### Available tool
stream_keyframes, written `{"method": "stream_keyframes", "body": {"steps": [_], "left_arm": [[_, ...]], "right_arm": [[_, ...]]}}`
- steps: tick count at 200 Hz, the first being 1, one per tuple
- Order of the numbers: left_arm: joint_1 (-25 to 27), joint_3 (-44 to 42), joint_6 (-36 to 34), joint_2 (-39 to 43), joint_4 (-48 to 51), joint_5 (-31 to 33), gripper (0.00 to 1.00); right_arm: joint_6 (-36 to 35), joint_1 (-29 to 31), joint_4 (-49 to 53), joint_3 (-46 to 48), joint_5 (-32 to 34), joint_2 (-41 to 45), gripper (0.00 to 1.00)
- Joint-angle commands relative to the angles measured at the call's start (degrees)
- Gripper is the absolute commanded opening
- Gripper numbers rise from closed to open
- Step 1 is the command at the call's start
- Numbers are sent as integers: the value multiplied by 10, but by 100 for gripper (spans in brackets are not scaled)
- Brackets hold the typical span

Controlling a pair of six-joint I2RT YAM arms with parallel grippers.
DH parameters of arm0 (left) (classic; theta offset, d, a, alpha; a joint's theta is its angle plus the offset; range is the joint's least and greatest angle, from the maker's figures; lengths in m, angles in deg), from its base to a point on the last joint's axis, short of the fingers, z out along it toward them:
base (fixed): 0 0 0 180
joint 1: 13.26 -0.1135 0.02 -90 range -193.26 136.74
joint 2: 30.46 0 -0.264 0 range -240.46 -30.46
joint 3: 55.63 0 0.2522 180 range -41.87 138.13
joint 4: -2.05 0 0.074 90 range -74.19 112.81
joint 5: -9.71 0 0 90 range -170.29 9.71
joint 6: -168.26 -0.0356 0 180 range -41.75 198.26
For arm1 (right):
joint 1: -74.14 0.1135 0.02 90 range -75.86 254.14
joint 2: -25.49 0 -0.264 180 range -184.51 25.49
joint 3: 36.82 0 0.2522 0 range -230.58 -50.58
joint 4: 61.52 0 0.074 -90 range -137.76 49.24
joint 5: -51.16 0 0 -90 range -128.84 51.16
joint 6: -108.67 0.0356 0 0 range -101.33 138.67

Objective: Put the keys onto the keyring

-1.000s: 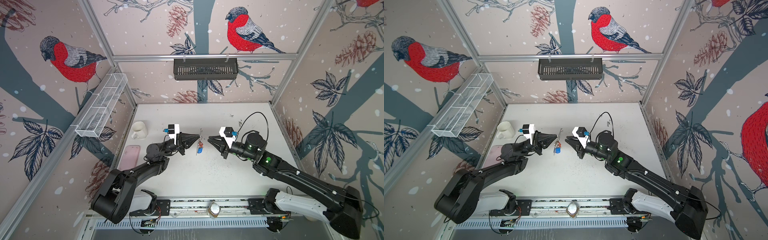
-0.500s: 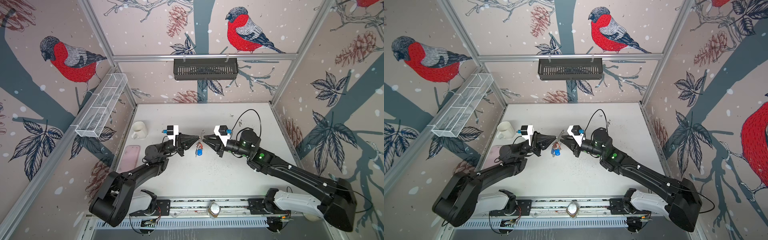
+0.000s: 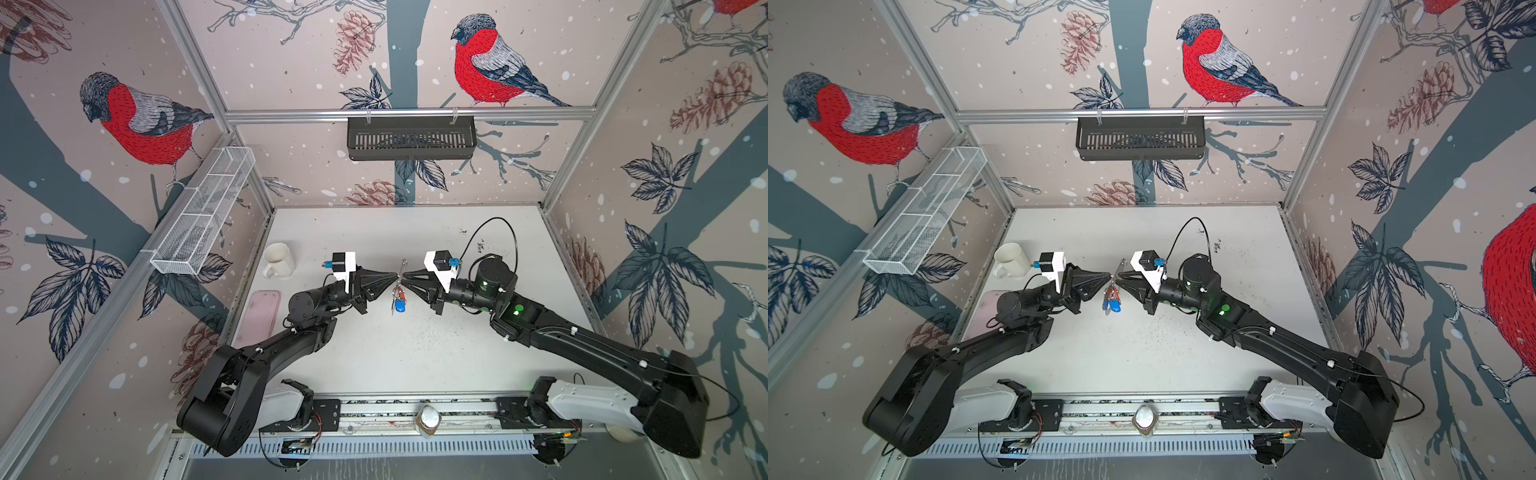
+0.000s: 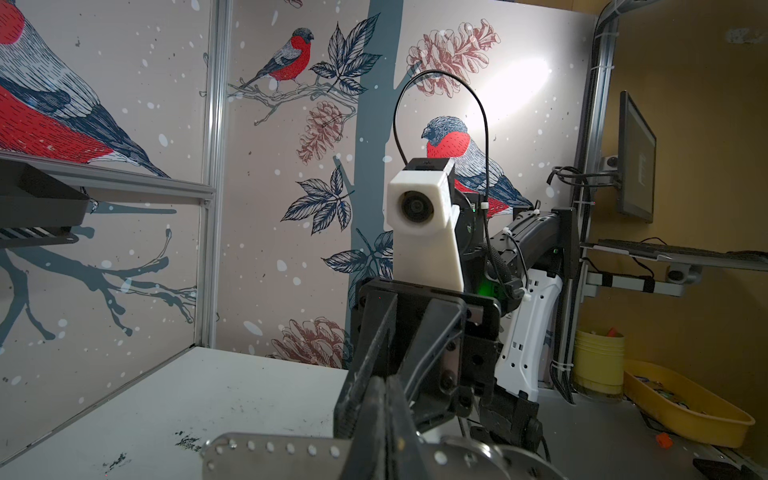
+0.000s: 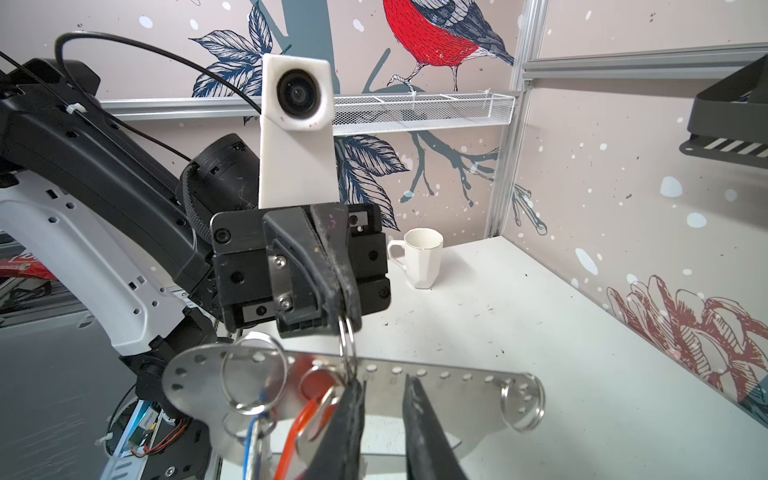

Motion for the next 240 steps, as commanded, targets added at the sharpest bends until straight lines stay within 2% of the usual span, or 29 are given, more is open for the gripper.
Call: {"method": "stream_keyframes", "body": {"steps": [1,177,221,240], "left_arm": [[-1,-1,0,3,-93,-5,0],[-1,3,21,-6,-112,-15,0],[-1,3,20,-6,-112,-16,0],[-1,2,16,-4,-111,-14,0]], "right_arm": [[2,4,-32,-7,-20,-2,21],[1,11,-45,-14,-26,-15,17],[-4,13,-36,-19,-29,-20,8],[-8,13,-27,-21,-29,-23,12]]}}
